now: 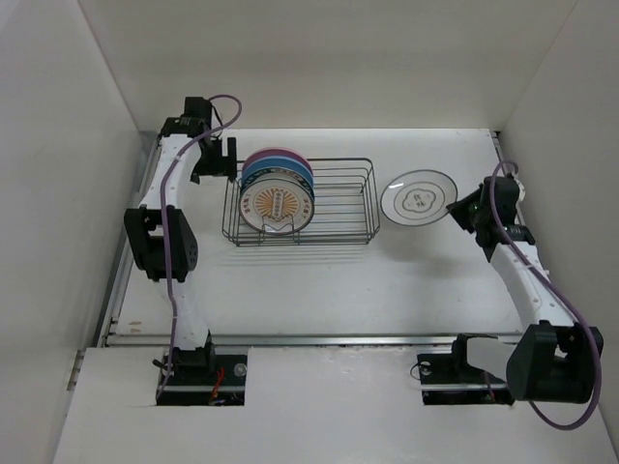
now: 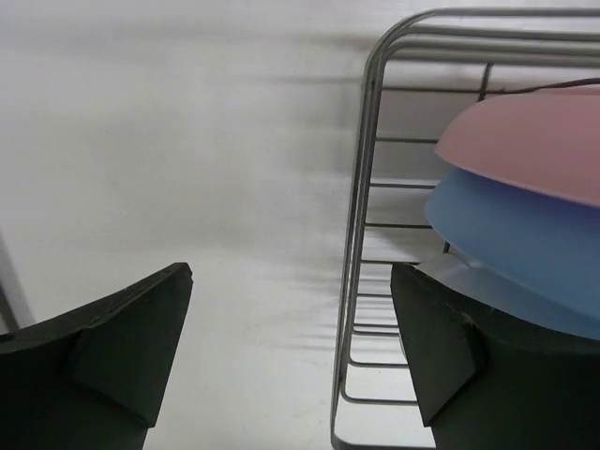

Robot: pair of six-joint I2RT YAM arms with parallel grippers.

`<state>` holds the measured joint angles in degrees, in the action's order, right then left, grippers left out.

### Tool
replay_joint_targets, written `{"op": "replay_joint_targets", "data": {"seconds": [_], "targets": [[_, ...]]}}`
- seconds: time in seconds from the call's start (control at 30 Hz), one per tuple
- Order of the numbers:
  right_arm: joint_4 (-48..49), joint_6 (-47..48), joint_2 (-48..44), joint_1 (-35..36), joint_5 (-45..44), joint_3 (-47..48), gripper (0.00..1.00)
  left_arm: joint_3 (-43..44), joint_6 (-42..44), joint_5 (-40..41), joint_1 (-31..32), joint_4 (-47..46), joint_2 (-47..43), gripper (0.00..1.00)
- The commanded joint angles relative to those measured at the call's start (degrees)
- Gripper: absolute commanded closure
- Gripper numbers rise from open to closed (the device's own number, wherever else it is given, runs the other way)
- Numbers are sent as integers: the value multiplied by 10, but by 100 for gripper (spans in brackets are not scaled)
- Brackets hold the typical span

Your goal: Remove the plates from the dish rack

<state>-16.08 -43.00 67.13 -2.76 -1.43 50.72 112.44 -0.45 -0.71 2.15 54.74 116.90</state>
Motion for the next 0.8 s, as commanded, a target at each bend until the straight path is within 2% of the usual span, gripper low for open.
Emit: {"op": "replay_joint_targets", "data": {"seconds": [0.0,0.13,0.17,0.2,0.27,0.3,0.37,0.5,0.63,0.77], "targets": [[46,-104,-24,-16,18,-33,100,0,20,31,6,-43,-93,14],[59,-125,-24,-37,18,-77,100,-11,37,31,11,-43,-117,17],[64,-131,-24,-46,18,-95,100,-19,54,16,11,-48,-128,22],[64,-131,-24,-51,18,-104,100,-25,68,16,11,-48,-136,22],[96,-137,-24,-60,25,-124,100,-42,107,-32,11,-67,-156,34],[109,-137,-16,-60,31,-141,100,-67,132,-55,11,-67,-178,36],[119,-132,3,-66,46,-147,100,-92,216,-122,29,-74,-202,36],[119,-120,53,-66,78,-147,100,-119,289,-188,54,-54,-227,36],[126,-120,35,-66,65,-167,100,-119,322,-178,79,-47,-222,36],[113,-120,9,-66,29,-173,100,-114,356,-159,112,-31,-211,30]]}}
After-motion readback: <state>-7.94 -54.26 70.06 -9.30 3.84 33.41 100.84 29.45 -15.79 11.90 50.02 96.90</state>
